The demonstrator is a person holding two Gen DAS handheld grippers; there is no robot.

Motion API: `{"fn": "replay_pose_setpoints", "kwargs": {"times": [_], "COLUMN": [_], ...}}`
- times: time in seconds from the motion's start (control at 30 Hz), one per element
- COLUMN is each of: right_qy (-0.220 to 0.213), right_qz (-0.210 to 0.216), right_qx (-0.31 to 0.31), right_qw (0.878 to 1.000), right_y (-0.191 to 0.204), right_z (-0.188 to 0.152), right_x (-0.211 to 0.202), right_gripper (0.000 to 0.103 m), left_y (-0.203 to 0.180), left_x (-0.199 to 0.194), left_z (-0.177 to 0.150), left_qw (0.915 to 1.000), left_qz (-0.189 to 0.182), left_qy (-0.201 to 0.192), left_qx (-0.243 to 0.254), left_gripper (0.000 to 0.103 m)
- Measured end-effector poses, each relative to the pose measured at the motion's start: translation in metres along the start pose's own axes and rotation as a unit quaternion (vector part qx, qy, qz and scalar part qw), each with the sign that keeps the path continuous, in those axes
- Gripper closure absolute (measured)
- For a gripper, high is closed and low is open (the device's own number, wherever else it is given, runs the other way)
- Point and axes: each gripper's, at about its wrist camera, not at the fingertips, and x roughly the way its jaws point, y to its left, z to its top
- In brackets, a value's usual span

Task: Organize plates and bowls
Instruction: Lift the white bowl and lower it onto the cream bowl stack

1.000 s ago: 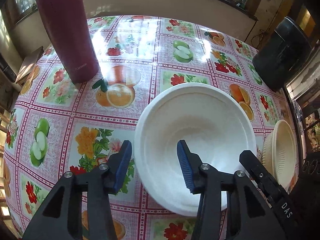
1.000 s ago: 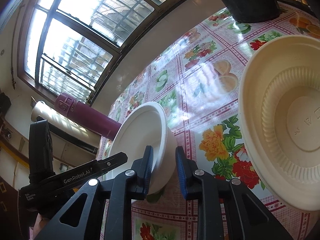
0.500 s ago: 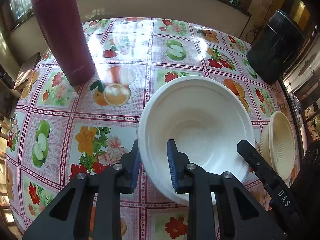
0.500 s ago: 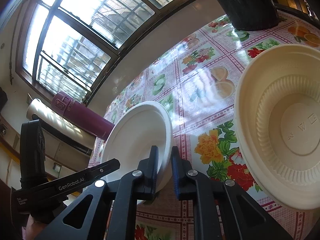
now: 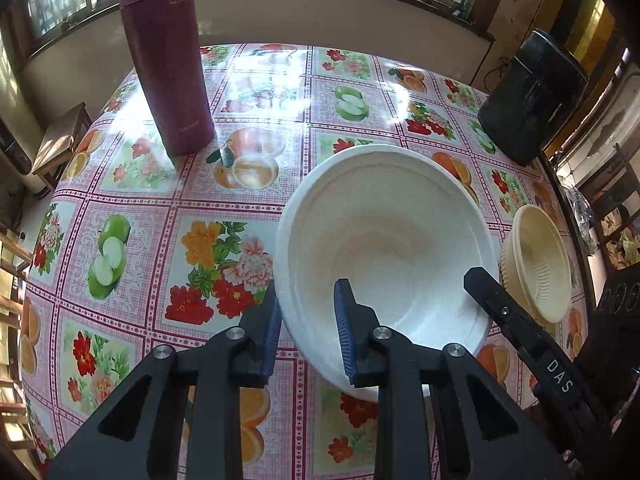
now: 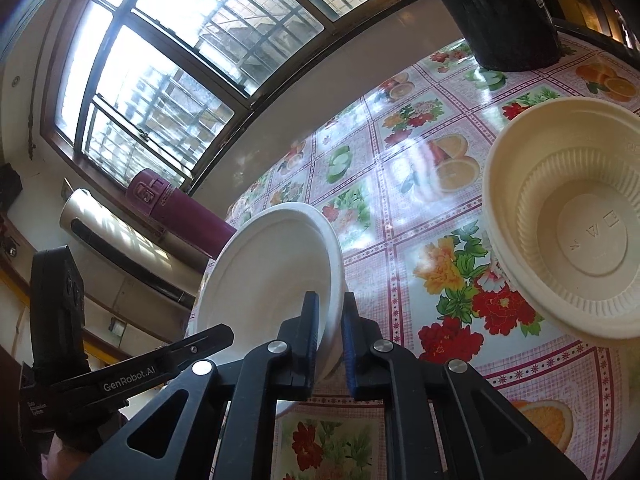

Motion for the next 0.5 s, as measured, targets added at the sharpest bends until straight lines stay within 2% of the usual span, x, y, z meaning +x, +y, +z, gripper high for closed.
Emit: {"fn": "replay_pose_setpoints", "kwargs": {"times": [0.27,0.5], "right_qy": [0.0,-0.009], "right_qz": [0.013,0.044], "right_qx": [-0.03,-0.056], "right_qw": [0.999,0.997], "right_y": [0.027,0.059], "right_z": [-0.03,-0.064], "right_x": [-0.023,-0.057], "right_gripper": [0.093,0.092], "left_y": [0.016,0.034], "left_x": [-0.035,-0.078], "left_z": [-0.038,-0.075], "left_qw": [0.9998,0.9986], "left_qz": [-0.001,0.008], "left_qy": [-0.018,-0.048], "left_qx": [-0.011,-0.021], "left_gripper": [0.08,0.08]}}
